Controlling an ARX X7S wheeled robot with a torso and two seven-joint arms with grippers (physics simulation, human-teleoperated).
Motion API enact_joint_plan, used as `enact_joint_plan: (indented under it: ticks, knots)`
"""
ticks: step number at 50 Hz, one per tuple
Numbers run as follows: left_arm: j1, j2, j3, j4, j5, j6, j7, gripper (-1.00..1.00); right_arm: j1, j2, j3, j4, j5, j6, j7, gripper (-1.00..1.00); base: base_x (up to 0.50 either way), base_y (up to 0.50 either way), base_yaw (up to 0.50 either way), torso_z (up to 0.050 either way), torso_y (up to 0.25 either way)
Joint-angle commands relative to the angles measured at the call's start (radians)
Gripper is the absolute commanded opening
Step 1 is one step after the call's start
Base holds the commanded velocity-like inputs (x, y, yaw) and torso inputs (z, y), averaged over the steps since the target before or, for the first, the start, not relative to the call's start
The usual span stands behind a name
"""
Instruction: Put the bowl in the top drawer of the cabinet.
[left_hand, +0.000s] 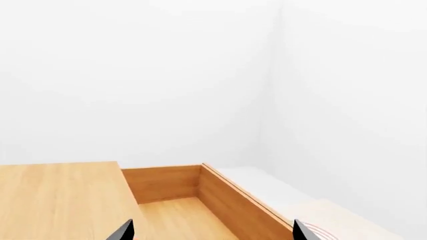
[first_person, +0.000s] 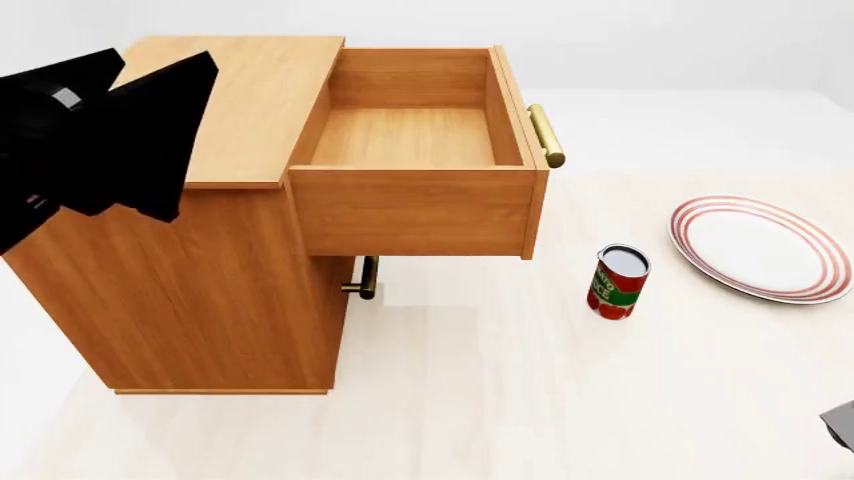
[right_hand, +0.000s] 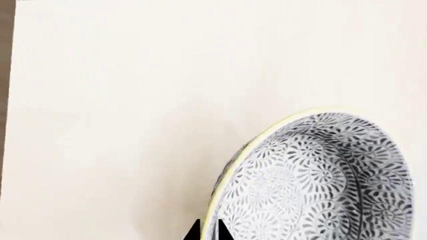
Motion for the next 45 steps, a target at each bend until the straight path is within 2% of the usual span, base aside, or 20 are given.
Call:
enact_joint_plan:
  ticks: [1,13,16,21,22,24,26,28,37,45]
  knots:
    - [0.002,0.007,0.005,0.001,0.023,0.004,0.019,1.0,0.074,0.081,0.031,-0.074,0.014,0.117,0.015,-1.0,0.0,0.0,0.0,0.0,0.0]
    - [0.013,0.004,-0.004,0.008,0.026,0.016,0.03,1.0,0.325,0.184,0.194,-0.251,-0.049,0.495,-0.033,-1.0,0.0,0.0,0.0,0.0,0.0]
    - [0.014,0.002,-0.004,0.009,0.023,0.019,0.031,1.0,0.377,0.181,0.236,-0.282,-0.044,0.596,-0.064,-1.0,0.0,0.0,0.0,0.0,0.0]
    - [0.014,0.003,-0.001,0.01,0.018,0.024,0.035,1.0,0.48,0.106,0.297,-0.302,-0.068,0.747,-0.151,-1.0,0.0,0.0,0.0,0.0,0.0]
    - [0.015,0.003,0.0,0.011,0.017,0.025,0.035,1.0,0.512,0.087,0.287,-0.302,-0.082,0.766,-0.176,-1.0,0.0,0.0,0.0,0.0,0.0]
    - [0.018,0.002,0.0,0.015,0.014,0.026,0.036,1.0,0.678,0.04,0.139,-0.293,-0.095,0.768,-0.226,-1.0,0.0,0.0,0.0,0.0,0.0]
    - [0.022,-0.001,-0.001,0.02,0.007,0.028,0.034,1.0,0.832,-0.021,0.009,-0.283,-0.12,0.767,-0.301,-1.0,0.0,0.0,0.0,0.0,0.0]
    - [0.024,-0.006,0.0,0.023,-0.003,0.03,0.033,1.0,0.838,-0.07,0.012,-0.27,-0.195,0.769,-0.4,-1.0,0.0,0.0,0.0,0.0,0.0]
    - [0.016,-0.045,0.007,0.049,-0.021,0.024,0.022,1.0,0.836,-0.265,0.073,-0.27,-0.764,0.757,-1.073,-1.0,0.0,0.0,0.0,0.0,0.0]
    - [0.003,-0.091,0.003,0.066,-0.037,0.035,-0.013,1.0,0.829,-0.423,0.053,-0.09,-0.982,0.553,-1.37,-1.0,0.0,0.0,0.0,0.0,0.0]
